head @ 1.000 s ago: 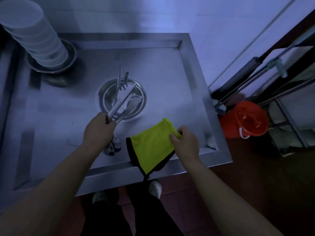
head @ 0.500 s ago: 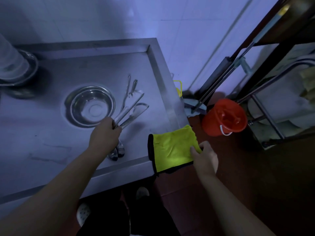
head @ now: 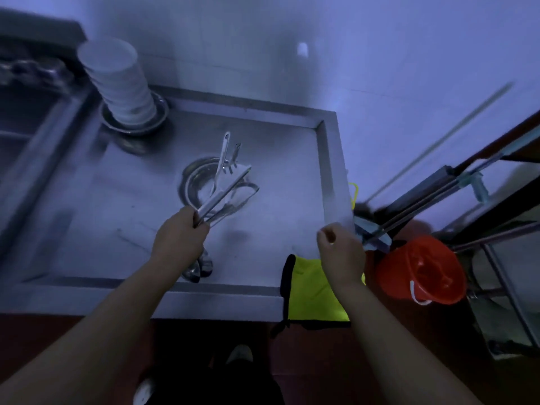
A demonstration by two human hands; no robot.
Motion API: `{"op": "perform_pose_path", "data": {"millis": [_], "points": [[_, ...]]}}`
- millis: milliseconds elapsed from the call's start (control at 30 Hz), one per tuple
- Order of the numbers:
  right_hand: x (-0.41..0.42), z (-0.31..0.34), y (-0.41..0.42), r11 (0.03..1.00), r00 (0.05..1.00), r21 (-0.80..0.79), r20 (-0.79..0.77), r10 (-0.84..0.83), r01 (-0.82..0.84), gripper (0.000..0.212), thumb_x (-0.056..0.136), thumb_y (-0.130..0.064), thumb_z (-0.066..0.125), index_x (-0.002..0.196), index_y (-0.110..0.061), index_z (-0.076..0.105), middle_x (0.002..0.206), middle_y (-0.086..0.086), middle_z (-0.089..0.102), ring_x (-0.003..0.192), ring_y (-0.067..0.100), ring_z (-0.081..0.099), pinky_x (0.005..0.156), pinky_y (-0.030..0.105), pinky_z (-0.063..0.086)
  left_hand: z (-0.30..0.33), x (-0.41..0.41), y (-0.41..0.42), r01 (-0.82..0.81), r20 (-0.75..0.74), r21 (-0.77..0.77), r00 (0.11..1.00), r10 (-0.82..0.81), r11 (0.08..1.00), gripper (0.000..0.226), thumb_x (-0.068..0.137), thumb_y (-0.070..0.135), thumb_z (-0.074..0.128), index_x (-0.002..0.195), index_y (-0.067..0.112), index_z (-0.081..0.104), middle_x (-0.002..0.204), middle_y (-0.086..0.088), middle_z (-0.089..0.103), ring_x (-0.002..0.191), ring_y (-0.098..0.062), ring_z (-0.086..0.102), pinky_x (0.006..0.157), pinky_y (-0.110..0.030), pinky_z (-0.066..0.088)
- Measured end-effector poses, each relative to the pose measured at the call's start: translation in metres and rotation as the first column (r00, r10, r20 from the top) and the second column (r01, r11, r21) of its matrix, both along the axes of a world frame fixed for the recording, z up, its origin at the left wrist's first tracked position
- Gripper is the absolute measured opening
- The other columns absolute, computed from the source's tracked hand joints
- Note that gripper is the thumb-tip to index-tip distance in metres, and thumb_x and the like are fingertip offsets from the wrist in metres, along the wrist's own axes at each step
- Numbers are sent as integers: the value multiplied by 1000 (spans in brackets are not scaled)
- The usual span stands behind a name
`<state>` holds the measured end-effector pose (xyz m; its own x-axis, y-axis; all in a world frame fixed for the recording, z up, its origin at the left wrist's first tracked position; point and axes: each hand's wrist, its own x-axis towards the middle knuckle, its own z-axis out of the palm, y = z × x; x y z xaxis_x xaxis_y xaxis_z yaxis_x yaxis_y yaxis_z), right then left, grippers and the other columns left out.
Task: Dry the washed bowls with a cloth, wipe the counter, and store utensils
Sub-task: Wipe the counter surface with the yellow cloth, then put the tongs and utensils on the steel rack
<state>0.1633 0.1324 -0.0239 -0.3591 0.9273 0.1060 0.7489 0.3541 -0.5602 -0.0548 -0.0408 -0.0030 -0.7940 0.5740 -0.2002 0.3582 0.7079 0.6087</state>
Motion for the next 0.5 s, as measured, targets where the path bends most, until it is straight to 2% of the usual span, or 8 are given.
{"op": "perform_pose_path", "data": {"millis": [67,167,233,400,500], "points": [[-29,10,-10,996,996,-7,-5,85,-85,9,83,-14,63,74,-15,63,78,6,66,79,27,59,61,33,41,7,-12,-27,-65,-4,17,998,65,998,28,92,24,52,70,13,38,62,-11,52,55,-25,47,48,-31,32],[-69,22,-35,977,977,1,13,213,-213,11,86,-14,60,75,-13,62,75,6,64,75,26,57,57,31,35,19,-27,-76,-170,-42,36,984,171,985,29,92,24,53,69,16,36,62,-10,53,53,-24,48,46,-30,32],[-94,29,-59,949,949,3,25,314,-314,13,87,-13,58,74,-11,60,72,6,61,71,25,55,56,32,37,27,-34,-113,-252,-53,50,965,255,966,31,91,23,53,67,16,35,62,-9,53,54,-24,49,48,-31,32],[-150,50,-141,825,827,84,129,548,-559,16,89,-15,56,73,-12,57,67,5,57,60,21,51,49,28,35,46,-37,-221,-442,-47,113,892,449,890,31,88,21,55,65,17,35,63,-5,51,63,-26,53,54,-33,35],[-173,65,-202,713,719,103,166,675,-694,16,90,-18,55,76,-12,60,70,4,60,65,21,55,55,33,46,57,-27,-293,-527,-94,113,838,537,842,25,87,22,56,69,17,40,65,-1,53,65,-24,52,52,-31,30]]}}
